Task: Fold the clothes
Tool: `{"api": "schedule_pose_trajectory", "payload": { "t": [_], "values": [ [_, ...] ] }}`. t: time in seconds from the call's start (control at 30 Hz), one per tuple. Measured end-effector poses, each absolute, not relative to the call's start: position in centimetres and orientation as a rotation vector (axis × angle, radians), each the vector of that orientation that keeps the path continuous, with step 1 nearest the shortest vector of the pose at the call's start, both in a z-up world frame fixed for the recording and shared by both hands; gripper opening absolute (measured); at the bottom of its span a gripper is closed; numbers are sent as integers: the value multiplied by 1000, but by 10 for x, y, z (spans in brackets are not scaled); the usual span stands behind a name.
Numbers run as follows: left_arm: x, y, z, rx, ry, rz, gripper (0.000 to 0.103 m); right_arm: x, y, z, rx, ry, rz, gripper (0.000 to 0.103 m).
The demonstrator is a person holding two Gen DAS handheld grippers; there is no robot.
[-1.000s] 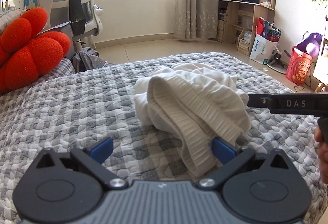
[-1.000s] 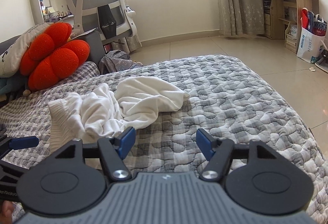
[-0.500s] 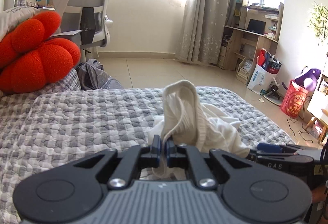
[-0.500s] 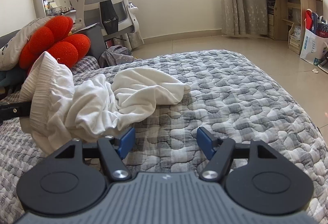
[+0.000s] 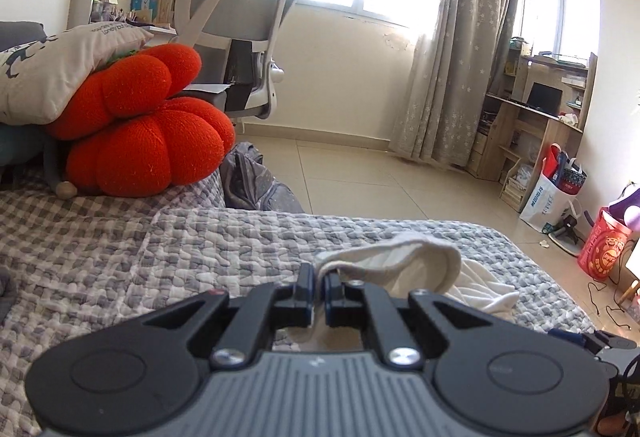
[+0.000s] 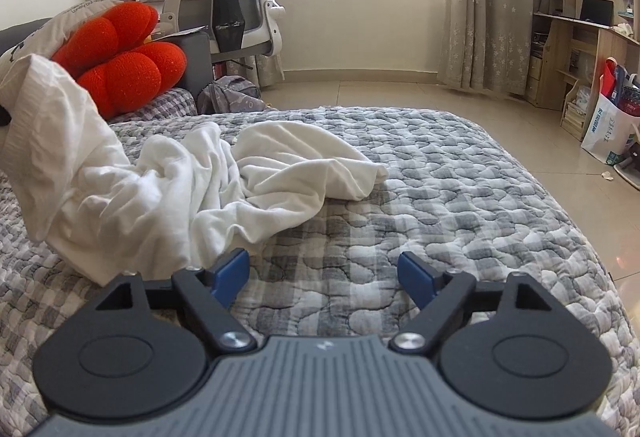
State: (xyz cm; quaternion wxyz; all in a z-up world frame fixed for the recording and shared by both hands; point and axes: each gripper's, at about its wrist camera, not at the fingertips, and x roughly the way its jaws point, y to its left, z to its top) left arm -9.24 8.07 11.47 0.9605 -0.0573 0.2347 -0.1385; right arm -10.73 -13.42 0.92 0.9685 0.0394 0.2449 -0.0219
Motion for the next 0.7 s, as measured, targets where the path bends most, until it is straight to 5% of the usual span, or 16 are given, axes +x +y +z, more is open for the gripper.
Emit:
{"api": "schedule_pose_trajectory", "payload": {
  "t": [0.47,0.5,0.57,0.6,0.7],
  "values": [
    [-104,56,174,-79,325,-404,5,-111,-40,11,-287,372,229,93],
    [-104,55,175,-82,324,-409,5,-106,-40,10,-293,383,236,87],
    [-104,53,175,-89,322,-420,5,-98,-44,11,-259,410,257,42],
    [-104,53,175,-87,318,-416,5,-94,-47,13,-237,425,256,5],
    [-104,63,181,-70,279,-343,5,-101,-83,38,-35,362,229,6]
  ]
}}
